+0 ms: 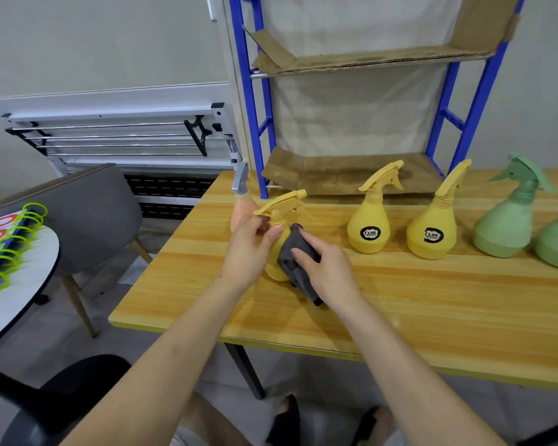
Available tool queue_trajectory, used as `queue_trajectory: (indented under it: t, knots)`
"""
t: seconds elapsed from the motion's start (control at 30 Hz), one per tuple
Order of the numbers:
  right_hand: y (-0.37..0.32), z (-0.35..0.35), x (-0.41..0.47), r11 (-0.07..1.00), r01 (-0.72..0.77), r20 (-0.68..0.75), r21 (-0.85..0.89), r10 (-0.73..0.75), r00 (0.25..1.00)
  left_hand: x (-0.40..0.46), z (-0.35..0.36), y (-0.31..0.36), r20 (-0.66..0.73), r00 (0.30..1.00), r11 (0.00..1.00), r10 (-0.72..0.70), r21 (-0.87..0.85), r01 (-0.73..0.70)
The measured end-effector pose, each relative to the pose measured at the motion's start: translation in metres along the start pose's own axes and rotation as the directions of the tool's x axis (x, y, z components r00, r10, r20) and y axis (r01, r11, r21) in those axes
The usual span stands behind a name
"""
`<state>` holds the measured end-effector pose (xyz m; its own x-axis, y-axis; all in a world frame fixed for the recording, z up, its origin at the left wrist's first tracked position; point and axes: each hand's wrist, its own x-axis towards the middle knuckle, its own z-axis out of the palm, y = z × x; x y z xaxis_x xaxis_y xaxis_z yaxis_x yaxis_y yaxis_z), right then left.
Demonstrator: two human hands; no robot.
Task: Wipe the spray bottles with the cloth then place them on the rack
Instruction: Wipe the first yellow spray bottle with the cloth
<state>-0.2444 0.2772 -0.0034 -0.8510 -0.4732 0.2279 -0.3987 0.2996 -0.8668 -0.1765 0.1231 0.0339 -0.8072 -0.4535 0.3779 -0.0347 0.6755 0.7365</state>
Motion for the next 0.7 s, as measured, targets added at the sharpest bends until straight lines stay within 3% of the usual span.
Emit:
queue_trajectory:
  t: [0.23, 0.47, 0.57, 0.7]
  knots:
    - [0.016, 0.003, -0.010, 0.985, -0.029, -0.003, -0.173, 0.029, 1.000, 0.006, -0.005, -0.009, 0.033, 0.999, 0.996, -0.013, 0.086, 0.010]
    - [-0.006, 0.004, 0.000, 0.983, 0.047, -0.076, 0.179, -0.034, 0.996, 0.002, -0.004, -0.011, 0.111, 0.993, 0.998, -0.043, -0.048, 0.049]
    - [-0.010, 0.003, 0.001, 0.976, 0.072, -0.031, 0.205, -0.067, 0.997, 0.000, -0.002, -0.014, 0.129, 0.990, 0.992, -0.050, -0.106, 0.064]
    - [0.000, -0.006, -0.001, 0.991, 0.081, 0.017, 0.108, -0.084, 0.996, 0.000, -0.004, -0.018, 0.108, 0.994, 0.994, -0.017, -0.110, 0.029]
